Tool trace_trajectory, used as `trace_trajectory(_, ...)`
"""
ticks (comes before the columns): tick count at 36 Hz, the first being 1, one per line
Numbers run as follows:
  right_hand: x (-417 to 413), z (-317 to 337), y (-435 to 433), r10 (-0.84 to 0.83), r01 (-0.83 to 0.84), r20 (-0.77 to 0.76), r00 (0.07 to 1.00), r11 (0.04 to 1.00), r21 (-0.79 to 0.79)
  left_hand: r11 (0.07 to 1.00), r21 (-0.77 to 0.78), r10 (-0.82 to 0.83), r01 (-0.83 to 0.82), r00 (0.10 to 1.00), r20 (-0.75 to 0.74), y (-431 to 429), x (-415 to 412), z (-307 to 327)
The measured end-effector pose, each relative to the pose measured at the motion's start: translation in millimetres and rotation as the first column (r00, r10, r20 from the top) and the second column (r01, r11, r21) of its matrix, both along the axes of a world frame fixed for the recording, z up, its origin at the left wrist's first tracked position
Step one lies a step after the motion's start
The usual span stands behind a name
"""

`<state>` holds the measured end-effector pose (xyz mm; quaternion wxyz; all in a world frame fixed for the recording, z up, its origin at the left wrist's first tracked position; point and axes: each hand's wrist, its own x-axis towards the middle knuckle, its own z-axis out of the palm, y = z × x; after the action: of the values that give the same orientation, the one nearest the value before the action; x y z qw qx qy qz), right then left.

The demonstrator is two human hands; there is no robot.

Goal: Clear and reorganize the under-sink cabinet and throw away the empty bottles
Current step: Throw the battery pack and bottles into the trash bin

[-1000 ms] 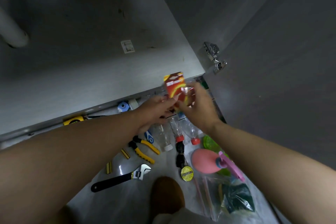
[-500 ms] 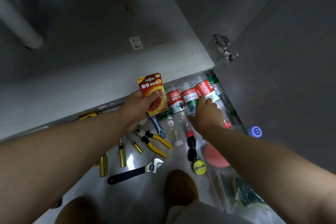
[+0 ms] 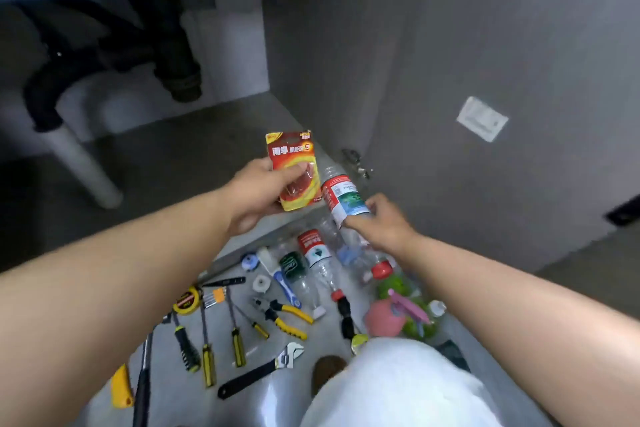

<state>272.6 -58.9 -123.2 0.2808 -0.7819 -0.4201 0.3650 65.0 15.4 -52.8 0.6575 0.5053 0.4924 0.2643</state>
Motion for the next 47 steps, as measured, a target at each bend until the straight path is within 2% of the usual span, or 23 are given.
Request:
trace_trajectory(3, 17, 45, -45, -0.035, 0.044, -0.118, 0.992, 0.996, 0.072, 0.999, -0.015, -0.034, 0.035, 0.998, 0.053, -39, 31, 35)
trace_trajectory(5, 31, 76, -82, -0.009, 0.016, -0.083, 0.997, 0.996, 0.082, 0.997, -0.020, -0.078, 0.080, 0.994, 0.079, -68, 55, 55)
trace_trajectory(9, 67, 119, -164, -0.054, 0.053, -0.012, 0.998, 0.999, -0.002, 0.975, -0.030, -0.216, 0.221, 0.970, 0.111, -130, 105, 86)
trace_trajectory(11, 83, 133, -207, -0.092, 0.088, -0.085, 0.992, 0.995, -0.053, 0.956, -0.057, -0.278, 0.287, 0.953, 0.123, -163, 126, 95)
trace_trajectory(14, 108, 150, -276, -0.089, 0.059, -0.160, 0.983, 0.981, -0.185, 0.920, -0.111, -0.362, 0.376, 0.923, 0.128, -213, 155, 97)
trace_trajectory(19, 146, 164, -389, -0.083, 0.022, -0.132, 0.988, 0.913, -0.407, 0.848, -0.139, -0.484, 0.511, 0.855, 0.187, -287, 182, 75)
trace_trajectory(23, 161, 157, -452, -0.065, 0.004, -0.078, 0.995, 0.792, -0.611, 0.811, -0.158, -0.521, 0.563, 0.819, 0.241, -322, 185, 44)
trace_trajectory(26, 160, 132, -471, -0.048, 0.000, -0.051, 0.998, 0.732, -0.681, 0.826, -0.132, -0.520, 0.548, 0.831, 0.195, -329, 184, 31)
trace_trajectory(30, 157, 83, -468, -0.076, 0.116, 0.088, 0.993, 0.750, -0.651, 0.852, -0.086, -0.503, 0.517, 0.853, 0.142, -328, 183, 27)
trace_trajectory(32, 152, 59, -461, -0.077, 0.185, 0.200, 0.977, 0.772, -0.608, 0.862, -0.118, -0.482, 0.493, 0.869, 0.111, -326, 183, 23)
trace_trajectory(36, 143, 15, -450, -0.190, 0.320, 0.285, 0.940, 0.785, -0.531, 0.874, -0.195, -0.441, 0.445, 0.895, 0.067, -320, 182, 15)
trace_trajectory(39, 145, -10, -446, -0.133, 0.334, 0.402, 0.906, 0.808, -0.485, 0.862, -0.180, -0.464, 0.473, 0.881, 0.092, -317, 181, 12)
trace_trajectory(47, 145, -49, -434, -0.215, 0.363, 0.419, 0.882, 0.877, -0.316, 0.826, -0.162, -0.531, 0.540, 0.841, 0.099, -315, 176, 15)
